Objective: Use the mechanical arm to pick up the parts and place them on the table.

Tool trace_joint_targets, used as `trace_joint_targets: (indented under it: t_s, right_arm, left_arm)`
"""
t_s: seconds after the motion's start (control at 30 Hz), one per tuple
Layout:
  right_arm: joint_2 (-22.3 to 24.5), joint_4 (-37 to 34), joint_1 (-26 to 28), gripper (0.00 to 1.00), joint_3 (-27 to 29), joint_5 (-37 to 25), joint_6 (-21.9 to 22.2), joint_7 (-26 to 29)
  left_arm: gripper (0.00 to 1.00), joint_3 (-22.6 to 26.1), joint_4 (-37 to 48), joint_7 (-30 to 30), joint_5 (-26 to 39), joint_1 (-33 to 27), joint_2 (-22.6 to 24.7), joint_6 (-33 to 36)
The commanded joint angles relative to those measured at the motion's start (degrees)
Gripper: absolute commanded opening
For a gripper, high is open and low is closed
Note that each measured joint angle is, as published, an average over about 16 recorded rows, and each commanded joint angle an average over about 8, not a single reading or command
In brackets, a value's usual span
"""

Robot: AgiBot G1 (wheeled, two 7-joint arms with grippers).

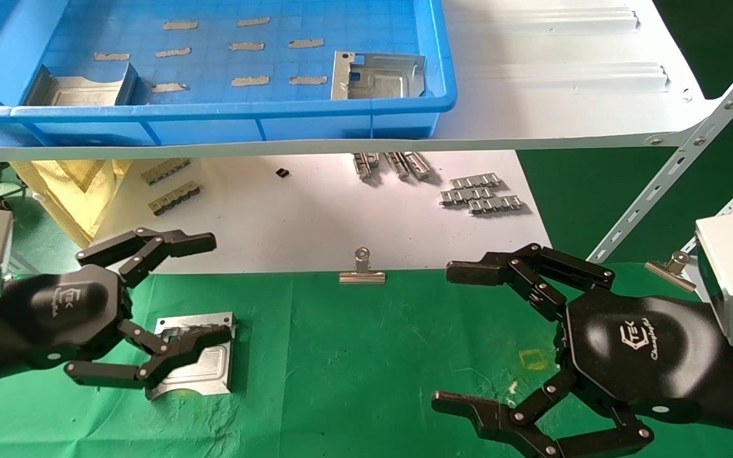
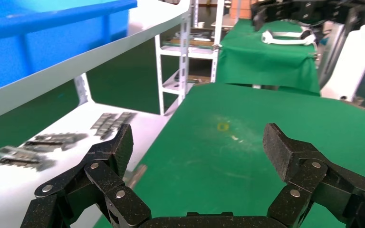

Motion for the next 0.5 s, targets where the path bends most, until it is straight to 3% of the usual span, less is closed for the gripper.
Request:
trace_joint_targets:
  t_s: [0.03,0.5]
  right_arm:
    - [0.00,0.00,0.00,1.00,0.00,0.00,0.00,0.00]
    - [0.00,0.00,0.00,1.00,0.00,0.00,0.00,0.00]
  left_arm:
    - [1.00,-1.02,-1.52,-1.27,0.40,0.50,-0.02,0.00]
    - [1.00,-8.17,-12.13,-10.15,3.21,3.98,-0.16,-0.02]
